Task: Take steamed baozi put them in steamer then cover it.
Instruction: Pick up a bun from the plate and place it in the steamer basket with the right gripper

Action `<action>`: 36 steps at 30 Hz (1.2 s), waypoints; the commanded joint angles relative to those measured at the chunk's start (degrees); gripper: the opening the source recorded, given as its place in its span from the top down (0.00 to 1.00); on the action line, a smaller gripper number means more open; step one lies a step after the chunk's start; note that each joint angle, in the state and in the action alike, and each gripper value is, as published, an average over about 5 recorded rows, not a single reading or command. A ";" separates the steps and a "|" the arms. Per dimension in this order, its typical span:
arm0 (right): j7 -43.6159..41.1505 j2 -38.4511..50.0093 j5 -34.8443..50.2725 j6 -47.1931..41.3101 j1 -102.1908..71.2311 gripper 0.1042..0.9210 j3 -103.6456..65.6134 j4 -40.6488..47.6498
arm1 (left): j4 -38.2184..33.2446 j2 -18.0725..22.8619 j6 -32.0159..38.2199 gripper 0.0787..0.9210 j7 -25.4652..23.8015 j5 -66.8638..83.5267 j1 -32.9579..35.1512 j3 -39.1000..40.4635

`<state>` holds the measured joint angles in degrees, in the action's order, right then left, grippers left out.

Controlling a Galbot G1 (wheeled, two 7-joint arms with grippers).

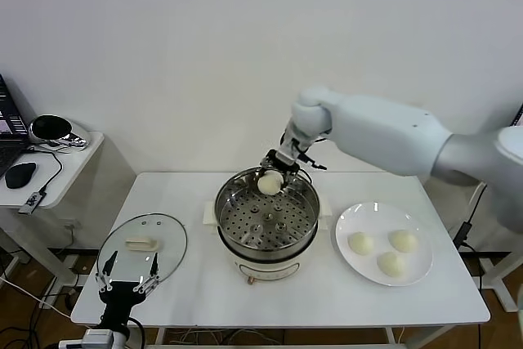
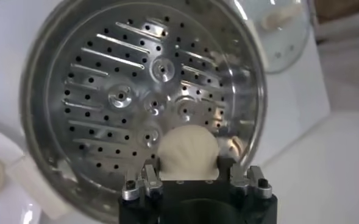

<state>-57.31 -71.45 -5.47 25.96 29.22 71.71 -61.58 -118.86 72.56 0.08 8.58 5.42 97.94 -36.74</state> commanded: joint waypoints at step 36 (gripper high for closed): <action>-4.60 5.40 15.15 -19.87 10.74 0.12 3.80 -10.27 | -2.11 0.75 0.21 0.12 0.18 0.00 0.70 -0.45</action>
<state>-57.13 -70.59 -3.43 22.28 32.90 73.44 -63.12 -120.33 73.27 0.32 8.76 5.41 98.64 -37.22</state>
